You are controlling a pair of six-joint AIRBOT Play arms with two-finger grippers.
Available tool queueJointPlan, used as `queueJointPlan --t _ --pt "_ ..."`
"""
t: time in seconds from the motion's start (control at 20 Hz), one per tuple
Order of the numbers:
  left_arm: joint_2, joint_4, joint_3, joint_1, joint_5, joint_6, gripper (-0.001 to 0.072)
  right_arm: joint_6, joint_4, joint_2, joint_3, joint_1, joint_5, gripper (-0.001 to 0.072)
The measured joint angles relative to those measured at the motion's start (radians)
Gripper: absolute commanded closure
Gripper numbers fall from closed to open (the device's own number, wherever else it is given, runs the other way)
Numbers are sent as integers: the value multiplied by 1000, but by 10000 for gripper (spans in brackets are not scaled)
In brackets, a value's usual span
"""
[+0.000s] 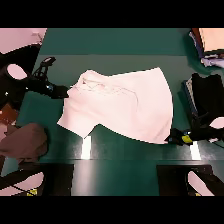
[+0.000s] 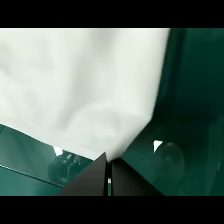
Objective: Fold the shirts.
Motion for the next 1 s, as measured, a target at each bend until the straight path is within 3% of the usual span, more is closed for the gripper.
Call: queueJointPlan --t 0.35,0.75,1.0 --pt "220 7 362 0 -40 -45 686 0 2 150 539 13 -35 694" --pt "401 4 841 0 -48 -152 688 -26 2 191 1156 -164 6 694" --pt "412 24 917 0 -39 -196 687 -39 10 113 1411 -262 100 695"
